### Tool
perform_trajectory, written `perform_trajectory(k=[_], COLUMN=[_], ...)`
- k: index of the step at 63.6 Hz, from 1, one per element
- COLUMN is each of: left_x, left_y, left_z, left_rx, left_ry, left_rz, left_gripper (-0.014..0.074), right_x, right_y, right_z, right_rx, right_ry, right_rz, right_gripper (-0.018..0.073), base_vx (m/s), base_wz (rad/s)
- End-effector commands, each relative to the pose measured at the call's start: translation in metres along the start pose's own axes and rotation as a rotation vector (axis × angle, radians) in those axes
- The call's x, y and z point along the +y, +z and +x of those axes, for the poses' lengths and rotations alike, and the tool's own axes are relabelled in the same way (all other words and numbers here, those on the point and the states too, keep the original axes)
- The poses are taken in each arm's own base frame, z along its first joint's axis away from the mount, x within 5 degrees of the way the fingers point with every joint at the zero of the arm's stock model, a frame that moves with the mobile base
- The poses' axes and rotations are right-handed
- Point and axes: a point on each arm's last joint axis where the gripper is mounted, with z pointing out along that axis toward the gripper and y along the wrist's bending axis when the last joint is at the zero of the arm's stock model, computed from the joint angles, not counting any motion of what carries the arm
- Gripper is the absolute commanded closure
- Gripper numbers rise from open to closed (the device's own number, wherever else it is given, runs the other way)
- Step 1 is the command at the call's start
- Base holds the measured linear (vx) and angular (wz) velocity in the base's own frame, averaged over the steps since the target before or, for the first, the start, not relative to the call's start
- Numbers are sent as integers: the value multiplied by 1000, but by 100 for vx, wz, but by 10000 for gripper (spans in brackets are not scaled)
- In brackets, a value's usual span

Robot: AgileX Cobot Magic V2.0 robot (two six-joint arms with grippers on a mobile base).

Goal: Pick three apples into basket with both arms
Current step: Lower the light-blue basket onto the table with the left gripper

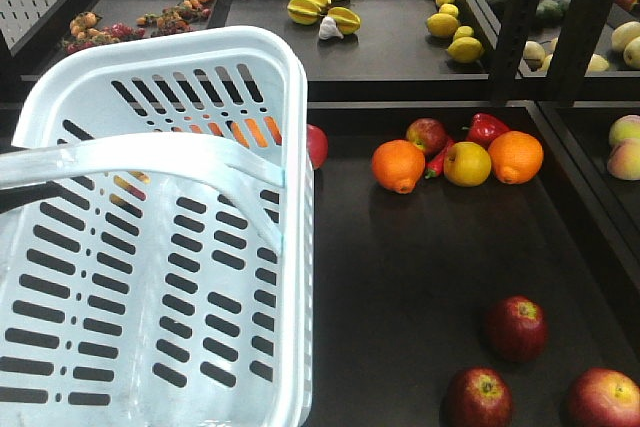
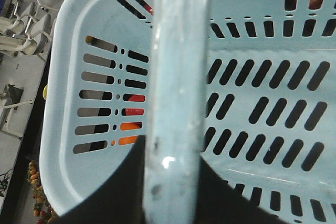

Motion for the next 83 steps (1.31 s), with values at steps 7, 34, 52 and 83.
perform_trajectory(k=[7,34,52,83], left_x=[19,33,26,3], left_y=[31,158,219,270], left_z=[-7,12,29,53], left_rx=[-29,70,111,180], left_ry=[-39,-92,-130,-70], left_rz=[-34,51,84,226], left_gripper=[603,603,603,603], right_x=[0,0,0,0], right_y=[0,0,0,0], right_z=[-2,-2,-2,-2], right_rx=[-57,-57,-57,-57], right_ry=[-12,-12,-12,-12], right_rz=[-3,-3,-3,-3], right_gripper=[568,568,568,568], base_vx=[0,0,0,0], base_wz=[0,0,0,0])
